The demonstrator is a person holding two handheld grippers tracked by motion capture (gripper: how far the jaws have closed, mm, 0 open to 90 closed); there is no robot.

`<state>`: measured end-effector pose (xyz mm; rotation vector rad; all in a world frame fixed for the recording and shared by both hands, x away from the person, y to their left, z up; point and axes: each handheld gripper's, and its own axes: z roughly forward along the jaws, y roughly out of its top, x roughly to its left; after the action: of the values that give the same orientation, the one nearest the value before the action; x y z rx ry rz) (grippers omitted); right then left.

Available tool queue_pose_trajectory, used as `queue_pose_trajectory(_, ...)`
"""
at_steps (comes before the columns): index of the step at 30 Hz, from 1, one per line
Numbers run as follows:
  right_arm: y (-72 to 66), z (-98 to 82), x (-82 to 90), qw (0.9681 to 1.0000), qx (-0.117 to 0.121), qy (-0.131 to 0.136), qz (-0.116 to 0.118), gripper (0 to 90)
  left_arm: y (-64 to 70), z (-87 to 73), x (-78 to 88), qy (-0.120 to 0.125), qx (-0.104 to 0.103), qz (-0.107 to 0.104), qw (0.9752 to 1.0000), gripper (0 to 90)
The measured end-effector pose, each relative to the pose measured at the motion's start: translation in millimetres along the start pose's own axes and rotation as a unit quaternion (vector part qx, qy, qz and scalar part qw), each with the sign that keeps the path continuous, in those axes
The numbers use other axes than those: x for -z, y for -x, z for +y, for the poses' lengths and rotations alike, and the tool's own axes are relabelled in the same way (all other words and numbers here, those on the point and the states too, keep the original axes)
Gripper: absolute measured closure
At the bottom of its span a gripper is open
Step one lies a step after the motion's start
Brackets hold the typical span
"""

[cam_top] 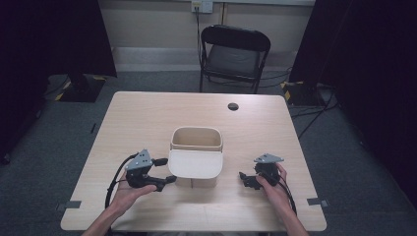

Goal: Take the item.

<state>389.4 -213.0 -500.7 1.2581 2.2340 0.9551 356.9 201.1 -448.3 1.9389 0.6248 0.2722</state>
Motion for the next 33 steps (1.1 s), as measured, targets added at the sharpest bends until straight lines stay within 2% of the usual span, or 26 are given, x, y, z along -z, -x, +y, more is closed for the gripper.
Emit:
queue_pose_trajectory(6,0.0,0.0,0.0,1.0000,0.000,0.000,0.000,10.8,0.9,0.9,0.0,0.007,0.000,-0.005,1.0000,29.0)
queue_pose_trajectory(8,0.0,0.0,0.0,1.0000,0.000,0.000,0.000,10.8,0.9,1.7,0.4,0.005,-0.001,-0.012,0.9999,32.2)
queue_pose_trajectory(17,0.0,0.0,0.0,1.0000,0.000,0.000,0.000,10.8,1.6,5.2,1.1,0.016,0.000,-0.011,0.9998,30.6)
queue_pose_trajectory(28,0.0,0.0,0.0,1.0000,0.000,0.000,0.000,10.8,0.7,6.2,2.3,0.011,0.007,-0.022,0.9997,30.2)
queue_pose_trajectory(33,0.0,0.0,0.0,1.0000,0.000,0.000,0.000,10.8,1.5,6.6,2.0,0.011,0.004,-0.023,0.9997,29.8)
